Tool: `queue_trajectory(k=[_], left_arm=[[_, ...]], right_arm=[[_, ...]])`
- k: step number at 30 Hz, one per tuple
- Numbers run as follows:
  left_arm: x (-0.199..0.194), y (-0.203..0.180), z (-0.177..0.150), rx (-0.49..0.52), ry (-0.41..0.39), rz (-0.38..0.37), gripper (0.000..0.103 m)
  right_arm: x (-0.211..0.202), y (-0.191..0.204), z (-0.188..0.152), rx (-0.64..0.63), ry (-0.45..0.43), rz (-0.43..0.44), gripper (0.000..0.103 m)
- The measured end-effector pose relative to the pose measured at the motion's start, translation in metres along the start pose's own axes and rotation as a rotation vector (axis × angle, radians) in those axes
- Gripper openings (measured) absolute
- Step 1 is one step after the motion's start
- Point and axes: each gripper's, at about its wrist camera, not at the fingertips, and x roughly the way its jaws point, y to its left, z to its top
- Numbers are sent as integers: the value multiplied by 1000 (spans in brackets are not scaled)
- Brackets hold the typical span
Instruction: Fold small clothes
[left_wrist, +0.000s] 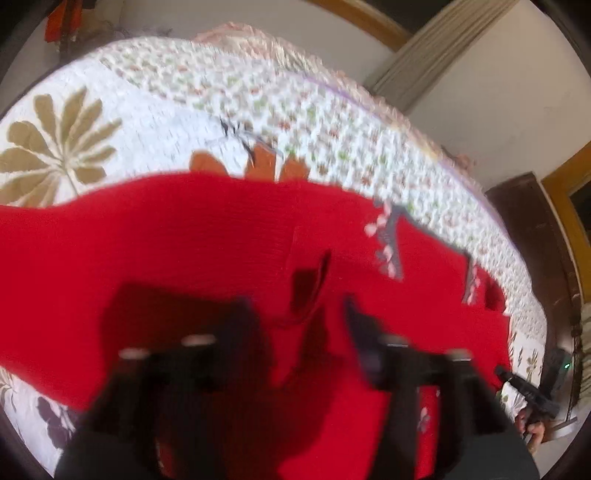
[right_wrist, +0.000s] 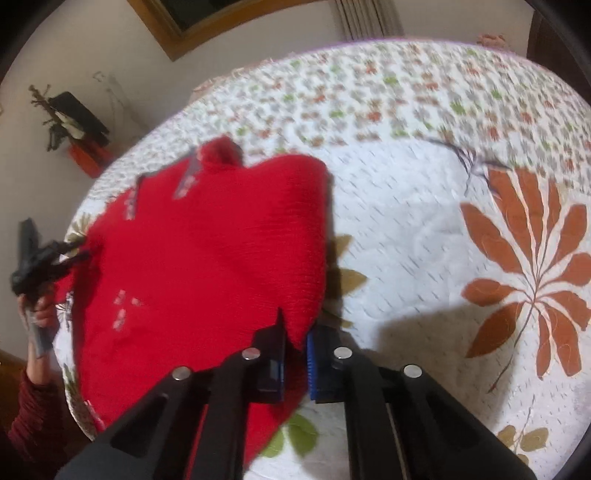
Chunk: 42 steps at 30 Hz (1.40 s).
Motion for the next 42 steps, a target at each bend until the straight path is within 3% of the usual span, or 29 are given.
queue_trajectory(k=[3,7,11,14,19,21,25,28,31,34,37,42], left_arm=[[-8,-2,0,19,-11,6,59],[-9,-12,-6,39,13,-19,58],[-2,-38,-17,108,40,-51,58],[15,-52,-25,139,74,-38,58],[45,-51,-33,170,128,30,58],[48,-48,-33,168,133,26,58],[53,-47,-35,182,135,34,60],[48,-46,-35,163,128,34,60],[32,-54,-36,157,112,1,60],[27,-61,-38,151,117,-32,60],[36,-66,-43,163,143,-22,60],[55,-59,-44,158,170,-12,61]], right_arm=[[5,-1,1,21,10,-9,9],[-13,13,5,1,-44,-67,24],[-25,34,6,-38,-84,-92,32],[-20,43,7,-61,-84,-90,33],[5,26,4,-44,-32,-163,33],[10,14,3,-3,-32,-107,34],[11,10,7,4,-28,-87,34],[-5,10,4,21,-47,-106,34],[-32,27,-3,-39,-122,-148,36],[-39,45,0,-85,-138,-89,36],[-24,53,9,-83,-112,-56,36],[16,31,16,-17,-59,-93,34]])
